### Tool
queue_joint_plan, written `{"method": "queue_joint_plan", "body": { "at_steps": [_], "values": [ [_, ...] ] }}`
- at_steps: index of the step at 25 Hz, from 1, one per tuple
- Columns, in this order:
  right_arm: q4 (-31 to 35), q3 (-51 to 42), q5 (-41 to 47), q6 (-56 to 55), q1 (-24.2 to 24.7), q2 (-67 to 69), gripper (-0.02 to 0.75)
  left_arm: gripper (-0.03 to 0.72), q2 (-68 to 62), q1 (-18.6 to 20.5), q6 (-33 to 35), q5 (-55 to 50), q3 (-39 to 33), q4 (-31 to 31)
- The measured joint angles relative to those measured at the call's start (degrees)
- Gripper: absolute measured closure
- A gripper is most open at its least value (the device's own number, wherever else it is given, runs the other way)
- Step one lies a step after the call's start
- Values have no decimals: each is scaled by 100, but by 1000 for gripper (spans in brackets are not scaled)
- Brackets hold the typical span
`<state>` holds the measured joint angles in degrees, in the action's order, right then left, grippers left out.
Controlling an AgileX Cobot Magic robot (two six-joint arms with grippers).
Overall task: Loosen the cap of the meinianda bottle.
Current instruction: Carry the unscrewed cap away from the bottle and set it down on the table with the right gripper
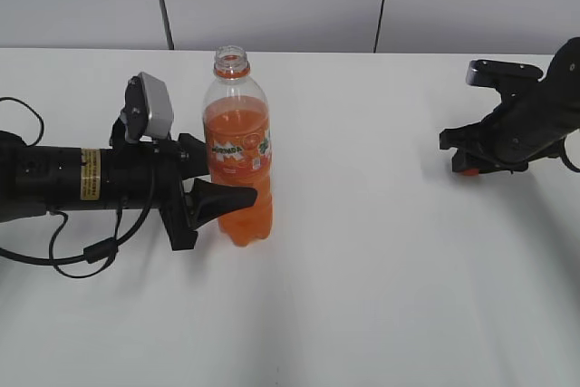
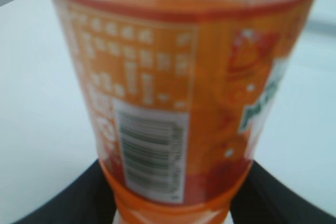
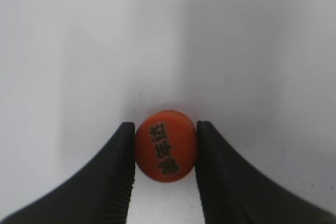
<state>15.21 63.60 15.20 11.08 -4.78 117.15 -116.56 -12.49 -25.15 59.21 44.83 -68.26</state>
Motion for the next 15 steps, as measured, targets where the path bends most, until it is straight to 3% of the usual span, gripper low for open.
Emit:
{"method": "queue_joint_plan", "body": {
  "at_steps": [5, 11, 15],
  "values": [
    [5, 0, 97, 96, 0, 0, 444, 313, 0, 0, 0, 0, 0, 0],
    [11, 0, 233, 231, 0, 0, 198, 313, 0, 0, 0, 0, 0, 0],
    [17, 0, 316, 362, -36, -52, 157, 313, 0, 5, -105, 0, 0, -11]
  ]
}}
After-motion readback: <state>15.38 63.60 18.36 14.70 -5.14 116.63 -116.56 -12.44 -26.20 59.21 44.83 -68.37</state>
